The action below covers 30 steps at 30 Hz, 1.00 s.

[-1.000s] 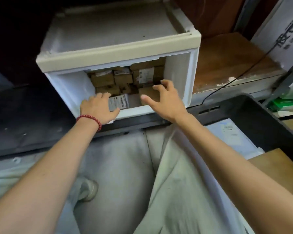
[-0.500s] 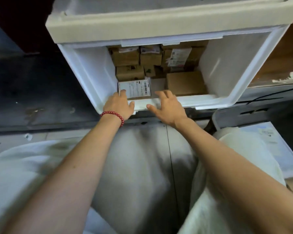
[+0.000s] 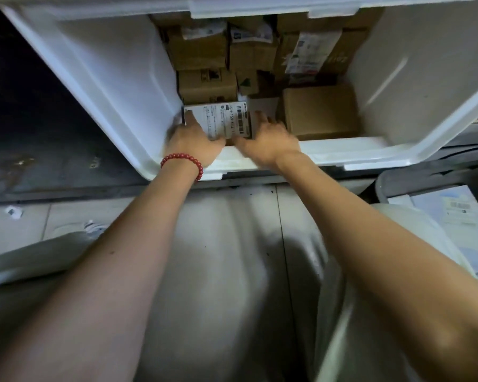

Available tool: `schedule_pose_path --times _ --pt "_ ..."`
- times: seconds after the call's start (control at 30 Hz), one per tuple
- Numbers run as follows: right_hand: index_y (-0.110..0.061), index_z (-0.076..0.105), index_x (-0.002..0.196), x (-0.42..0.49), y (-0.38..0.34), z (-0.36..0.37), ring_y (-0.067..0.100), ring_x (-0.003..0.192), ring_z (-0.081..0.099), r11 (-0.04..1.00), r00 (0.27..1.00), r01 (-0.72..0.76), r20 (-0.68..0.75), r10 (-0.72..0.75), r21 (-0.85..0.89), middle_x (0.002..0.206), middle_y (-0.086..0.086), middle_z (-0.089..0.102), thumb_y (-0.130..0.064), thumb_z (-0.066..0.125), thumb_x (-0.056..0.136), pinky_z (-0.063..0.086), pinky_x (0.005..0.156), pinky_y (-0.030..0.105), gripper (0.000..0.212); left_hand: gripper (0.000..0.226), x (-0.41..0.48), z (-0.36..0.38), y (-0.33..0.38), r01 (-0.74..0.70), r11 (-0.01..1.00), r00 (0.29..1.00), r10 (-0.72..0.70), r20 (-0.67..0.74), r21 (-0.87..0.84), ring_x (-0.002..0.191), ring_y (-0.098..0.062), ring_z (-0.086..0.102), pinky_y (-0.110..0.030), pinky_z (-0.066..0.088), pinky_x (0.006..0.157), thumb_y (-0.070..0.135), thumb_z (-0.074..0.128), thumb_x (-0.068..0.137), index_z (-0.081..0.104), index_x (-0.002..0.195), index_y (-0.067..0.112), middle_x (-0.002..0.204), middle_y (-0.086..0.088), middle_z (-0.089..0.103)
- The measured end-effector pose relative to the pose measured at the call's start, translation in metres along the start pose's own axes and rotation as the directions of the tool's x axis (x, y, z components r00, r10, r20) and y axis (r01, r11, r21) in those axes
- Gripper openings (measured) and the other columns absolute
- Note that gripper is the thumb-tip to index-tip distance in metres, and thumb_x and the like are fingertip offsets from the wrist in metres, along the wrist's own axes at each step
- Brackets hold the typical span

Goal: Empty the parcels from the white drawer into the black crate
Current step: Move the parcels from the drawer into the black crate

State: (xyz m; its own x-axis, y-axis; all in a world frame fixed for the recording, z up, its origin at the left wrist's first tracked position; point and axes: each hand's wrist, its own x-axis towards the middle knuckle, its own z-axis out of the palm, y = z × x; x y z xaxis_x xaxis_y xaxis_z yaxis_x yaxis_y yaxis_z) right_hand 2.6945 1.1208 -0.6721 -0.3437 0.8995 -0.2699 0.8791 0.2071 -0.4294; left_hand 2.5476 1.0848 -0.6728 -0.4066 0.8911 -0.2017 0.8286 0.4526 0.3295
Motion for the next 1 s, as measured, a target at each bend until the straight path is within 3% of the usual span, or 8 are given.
schedule_pose_path --times 0.23,0.33,0.43,0.53,0.63,0.77,0.87,1.0 --pt "-0.019 0.049 0.128 0.011 0.004 -0.001 0.025 0.108 0.060 0.995 0.999 -0.037 0.036 0.033 0.090 0.114 0.004 0.063 -0.060 0.054 0.088 0.045 0.078 0.031 0.057 0.082 0.002 0.003 0.000 0.050 0.990 0.997 -0.058 -0.053 -0.133 0.135 -0.031 0.035 -0.037 0.033 0.110 0.043 0.063 0.084 0.023 0.146 0.006 0.147 -0.014 0.030" --pt "-0.017 0.043 0.135 0.005 0.008 -0.001 0.026 0.117 0.056 0.973 0.998 -0.002 -0.058 0.016 0.231 0.128 0.006 0.058 -0.055 0.062 0.083 0.050 0.092 0.038 0.068 0.083 -0.001 -0.002 0.003 0.065 0.967 0.995 -0.083 -0.060 -0.246 0.132 -0.030 0.037 -0.035 0.034 0.107 0.049 0.065 0.081 0.028 0.144 0.009 0.144 -0.013 0.031" --pt "-0.013 0.047 0.131 -0.003 0.013 -0.003 0.028 0.127 0.044 0.934 0.984 0.046 -0.177 0.018 0.355 0.131 0.008 0.055 -0.050 0.066 0.083 0.039 0.105 0.037 0.064 0.079 -0.005 -0.003 0.003 -0.002 0.906 0.991 -0.055 -0.123 -0.423 0.130 -0.027 0.037 -0.033 0.035 0.106 0.052 0.069 0.076 0.039 0.139 0.016 0.140 -0.010 0.035" --pt "-0.009 0.046 0.134 -0.021 0.015 -0.005 0.026 0.128 0.039 0.892 0.976 0.067 -0.215 0.034 0.446 0.132 0.008 0.054 -0.043 0.069 0.083 0.028 0.094 0.022 0.065 0.079 -0.025 -0.007 0.006 -0.090 0.886 0.979 -0.006 -0.206 -0.454 0.132 -0.024 0.032 -0.031 0.030 0.108 0.045 0.071 0.079 0.036 0.142 0.015 0.142 -0.012 0.031" --pt "-0.009 0.042 0.137 -0.039 0.013 -0.005 0.023 0.125 0.043 0.856 0.978 0.069 -0.205 0.044 0.513 0.132 0.009 0.052 -0.046 0.070 0.081 0.031 0.098 0.022 0.072 0.075 -0.048 -0.009 0.008 -0.110 0.876 0.973 -0.003 -0.233 -0.469 0.130 -0.028 0.035 -0.035 0.031 0.108 0.038 0.071 0.081 0.034 0.142 0.015 0.138 -0.014 0.033" --pt "-0.009 0.041 0.137 -0.077 0.010 -0.022 0.012 0.109 0.058 0.618 0.974 0.047 -0.172 0.145 0.785 0.120 -0.002 0.058 -0.044 0.064 0.087 0.051 0.091 0.026 0.065 0.078 -0.084 -0.025 0.024 -0.172 0.870 0.964 0.053 -0.259 -0.462 0.130 -0.031 0.036 -0.042 0.034 0.109 0.037 0.069 0.083 0.029 0.146 0.015 0.139 -0.014 0.034" --pt "-0.013 0.045 0.136 -0.099 0.017 -0.027 0.010 0.105 0.063 0.462 0.979 -0.026 -0.071 0.191 0.887 0.117 -0.006 0.065 -0.048 0.059 0.089 0.053 0.090 0.032 0.060 0.073 -0.111 -0.050 0.039 -0.234 0.899 0.952 0.136 -0.272 -0.369 0.127 -0.028 0.041 -0.032 0.036 0.104 0.036 0.067 0.086 0.029 0.145 0.016 0.137 -0.012 0.035" --pt "-0.012 0.050 0.134 -0.124 0.025 -0.036 0.015 0.103 0.068 0.392 0.994 -0.059 0.020 0.103 0.918 0.117 0.002 0.069 -0.050 0.055 0.093 0.054 0.061 0.018 0.057 0.058 -0.155 -0.075 0.042 -0.310 0.918 0.928 0.235 -0.288 -0.248 0.121 -0.025 0.046 -0.030 0.041 0.094 0.036 0.063 0.088 0.037 0.137 0.018 0.132 -0.009 0.041"
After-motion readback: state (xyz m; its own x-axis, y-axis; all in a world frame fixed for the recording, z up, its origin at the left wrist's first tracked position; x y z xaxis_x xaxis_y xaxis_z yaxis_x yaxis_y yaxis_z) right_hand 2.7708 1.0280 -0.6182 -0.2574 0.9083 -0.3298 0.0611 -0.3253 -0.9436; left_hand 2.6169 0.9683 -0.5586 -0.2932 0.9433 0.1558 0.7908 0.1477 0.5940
